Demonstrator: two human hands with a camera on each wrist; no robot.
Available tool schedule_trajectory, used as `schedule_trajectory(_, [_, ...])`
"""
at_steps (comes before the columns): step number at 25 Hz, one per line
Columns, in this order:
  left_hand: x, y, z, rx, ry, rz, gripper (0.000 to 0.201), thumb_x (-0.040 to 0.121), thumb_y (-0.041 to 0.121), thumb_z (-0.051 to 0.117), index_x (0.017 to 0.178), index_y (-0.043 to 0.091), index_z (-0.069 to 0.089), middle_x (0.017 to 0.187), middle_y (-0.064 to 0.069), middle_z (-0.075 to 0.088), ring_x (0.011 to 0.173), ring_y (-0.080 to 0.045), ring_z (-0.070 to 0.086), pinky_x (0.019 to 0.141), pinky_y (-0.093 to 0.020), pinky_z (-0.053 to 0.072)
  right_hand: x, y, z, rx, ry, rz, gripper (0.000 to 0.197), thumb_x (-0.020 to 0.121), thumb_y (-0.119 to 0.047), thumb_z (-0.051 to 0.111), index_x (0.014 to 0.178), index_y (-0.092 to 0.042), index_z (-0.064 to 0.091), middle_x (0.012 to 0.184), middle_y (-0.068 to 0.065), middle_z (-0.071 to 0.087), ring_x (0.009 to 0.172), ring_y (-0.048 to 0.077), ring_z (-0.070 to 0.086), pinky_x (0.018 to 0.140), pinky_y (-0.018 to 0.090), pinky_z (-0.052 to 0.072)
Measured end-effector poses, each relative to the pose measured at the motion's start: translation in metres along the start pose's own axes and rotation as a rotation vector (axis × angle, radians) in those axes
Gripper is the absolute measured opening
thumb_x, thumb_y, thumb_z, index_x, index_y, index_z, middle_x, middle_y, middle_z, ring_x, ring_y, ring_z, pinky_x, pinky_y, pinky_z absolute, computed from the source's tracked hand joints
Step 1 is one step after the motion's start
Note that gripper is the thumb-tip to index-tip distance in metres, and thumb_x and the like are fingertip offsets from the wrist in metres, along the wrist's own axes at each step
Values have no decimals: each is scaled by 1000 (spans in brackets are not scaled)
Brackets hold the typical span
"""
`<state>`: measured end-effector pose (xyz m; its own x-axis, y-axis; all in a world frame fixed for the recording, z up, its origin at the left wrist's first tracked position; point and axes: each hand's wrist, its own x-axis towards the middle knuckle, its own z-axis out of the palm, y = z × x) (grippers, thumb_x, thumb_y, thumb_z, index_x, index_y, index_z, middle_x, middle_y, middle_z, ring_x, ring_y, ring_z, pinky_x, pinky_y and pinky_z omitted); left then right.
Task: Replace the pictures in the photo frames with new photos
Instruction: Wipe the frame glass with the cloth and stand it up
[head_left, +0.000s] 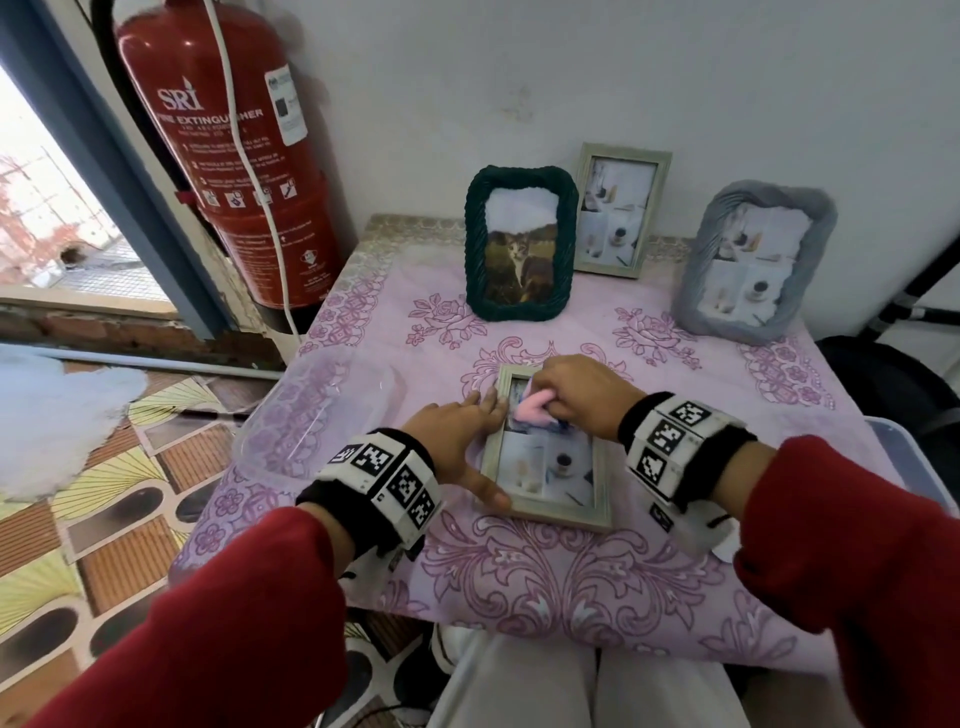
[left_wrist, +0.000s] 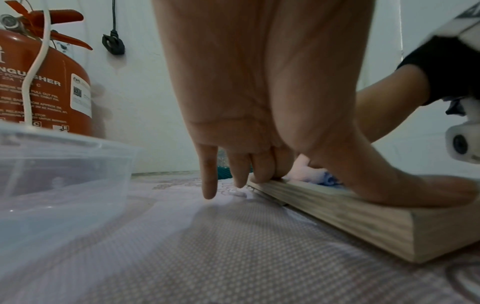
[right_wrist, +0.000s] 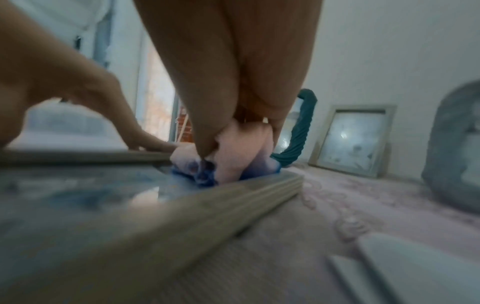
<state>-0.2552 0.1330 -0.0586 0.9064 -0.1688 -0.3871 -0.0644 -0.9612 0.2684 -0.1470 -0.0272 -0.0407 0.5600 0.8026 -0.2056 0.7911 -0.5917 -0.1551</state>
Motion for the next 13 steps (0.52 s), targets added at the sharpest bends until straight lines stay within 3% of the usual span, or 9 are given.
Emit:
schedule_trajectory(7, [0, 6, -1, 116, 17, -37, 118, 63, 61, 73, 150, 15, 8, 159, -6, 7, 144, -24, 20, 113, -45, 25, -39, -25, 20, 55, 20, -203, 24, 78, -6, 55, 99, -10, 67, 100, 8, 60, 96, 24, 53, 81, 36, 41])
schedule_trajectory(13, [-1, 6, -1, 98, -8, -21, 118, 65, 60, 72, 150, 15, 4, 159, -5, 2, 147, -21, 9, 116, -46, 22, -80, -13, 26, -252, 43, -267, 24, 91, -25, 40, 106, -26, 58, 108, -7, 58, 102, 17, 51, 96, 33, 31])
